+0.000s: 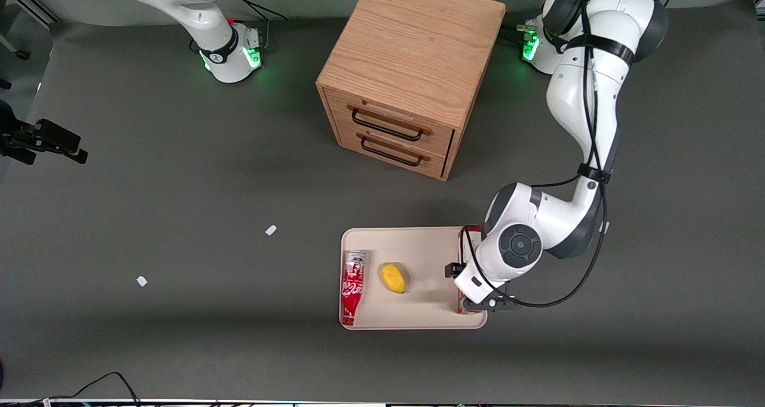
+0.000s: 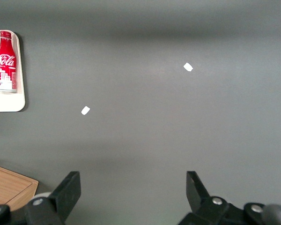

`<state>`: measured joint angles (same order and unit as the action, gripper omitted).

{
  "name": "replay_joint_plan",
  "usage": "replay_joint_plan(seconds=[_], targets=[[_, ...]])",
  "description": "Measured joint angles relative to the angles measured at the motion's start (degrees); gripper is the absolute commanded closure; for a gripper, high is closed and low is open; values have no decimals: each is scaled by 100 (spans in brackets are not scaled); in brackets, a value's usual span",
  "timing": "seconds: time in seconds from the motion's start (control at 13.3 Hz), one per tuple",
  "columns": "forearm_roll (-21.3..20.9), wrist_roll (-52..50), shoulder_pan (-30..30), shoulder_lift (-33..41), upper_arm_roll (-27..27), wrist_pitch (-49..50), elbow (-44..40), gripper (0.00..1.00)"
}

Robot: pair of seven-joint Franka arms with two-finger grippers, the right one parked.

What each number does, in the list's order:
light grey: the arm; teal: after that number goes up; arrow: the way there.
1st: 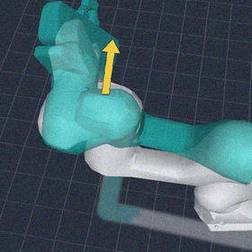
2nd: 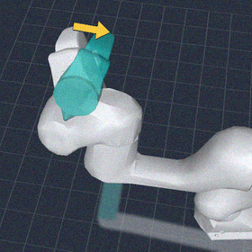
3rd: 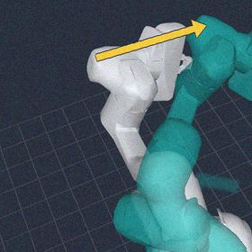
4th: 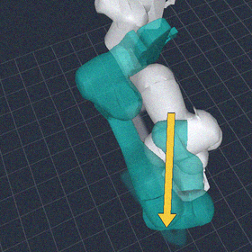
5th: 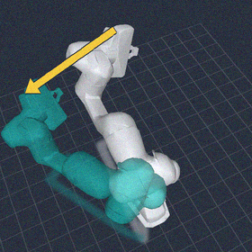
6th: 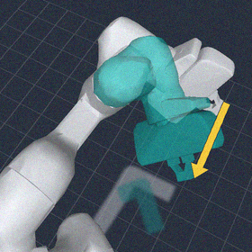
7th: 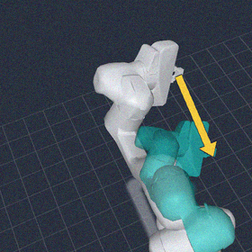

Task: Place red cookie box on tray
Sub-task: 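Lower the box onto the tray beside the soda can and release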

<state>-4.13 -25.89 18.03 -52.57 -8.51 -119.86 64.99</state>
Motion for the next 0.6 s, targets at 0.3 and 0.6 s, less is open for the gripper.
replay_joint_plan(seconds=[0.3, 0.6], targets=[[323, -122, -356, 1103, 21, 42, 538, 0], [498, 53, -1086, 2833, 37, 832, 1667, 0]])
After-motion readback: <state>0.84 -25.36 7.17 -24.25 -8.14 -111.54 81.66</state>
